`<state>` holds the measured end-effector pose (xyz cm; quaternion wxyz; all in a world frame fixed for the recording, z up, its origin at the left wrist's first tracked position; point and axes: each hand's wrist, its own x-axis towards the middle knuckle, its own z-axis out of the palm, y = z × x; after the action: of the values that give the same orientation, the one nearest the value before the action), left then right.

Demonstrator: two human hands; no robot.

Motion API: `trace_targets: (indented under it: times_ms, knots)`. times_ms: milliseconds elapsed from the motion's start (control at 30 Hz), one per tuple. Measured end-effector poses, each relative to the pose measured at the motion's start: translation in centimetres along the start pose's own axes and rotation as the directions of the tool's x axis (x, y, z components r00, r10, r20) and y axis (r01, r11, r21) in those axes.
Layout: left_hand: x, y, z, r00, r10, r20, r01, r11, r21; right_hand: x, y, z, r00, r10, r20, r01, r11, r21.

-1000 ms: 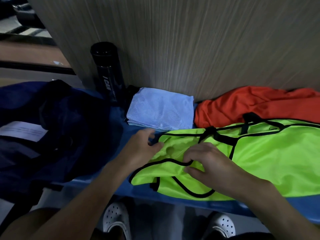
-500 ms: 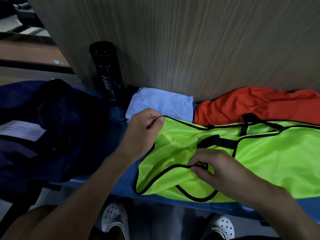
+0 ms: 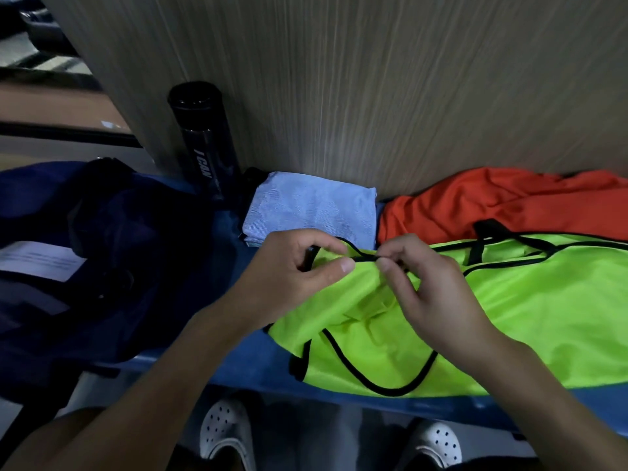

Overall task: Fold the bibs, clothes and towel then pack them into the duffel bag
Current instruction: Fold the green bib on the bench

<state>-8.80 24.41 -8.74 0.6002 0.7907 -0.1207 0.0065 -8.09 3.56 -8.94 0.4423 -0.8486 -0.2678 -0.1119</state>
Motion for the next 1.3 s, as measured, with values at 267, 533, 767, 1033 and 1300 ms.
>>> trace_targets:
  times_ms: [267,533,767,1033,1300]
  knots:
    - [0.2,-0.7,0.3,0.998,0.032,-0.061,-0.026,0.995,0.098,0.2,0.6,0.2,1.0,-0.007,-0.024,0.006,0.999,-0.039]
    - [-0.8,-0.6,1.5,0.994,-0.031,0.107,0.035,0.999,-0.028,-2.0,1.5,-0.7,0.999,-0.043,0.008,0.044,0.988,-0.151]
    - [-1.2,-1.2,2.4,0.994,-0.019,0.106,0.015,0.999,0.038,-2.3,1.2,-0.3,0.997,-0.08,0.007,0.08,0.986,-0.145]
    - [-1.0,-1.1,3.1,0.999,0.033,0.002,-0.034,0.995,0.097,-3.3,0.7,-1.5,0.999,0.041,-0.017,-0.042,0.995,-0.09]
    - [-0.4,-1.5,3.9,0.998,0.06,-0.026,-0.058,0.993,0.101,-7.6,2.8,-2.4,0.895,0.101,0.434,-0.048,0.99,-0.131]
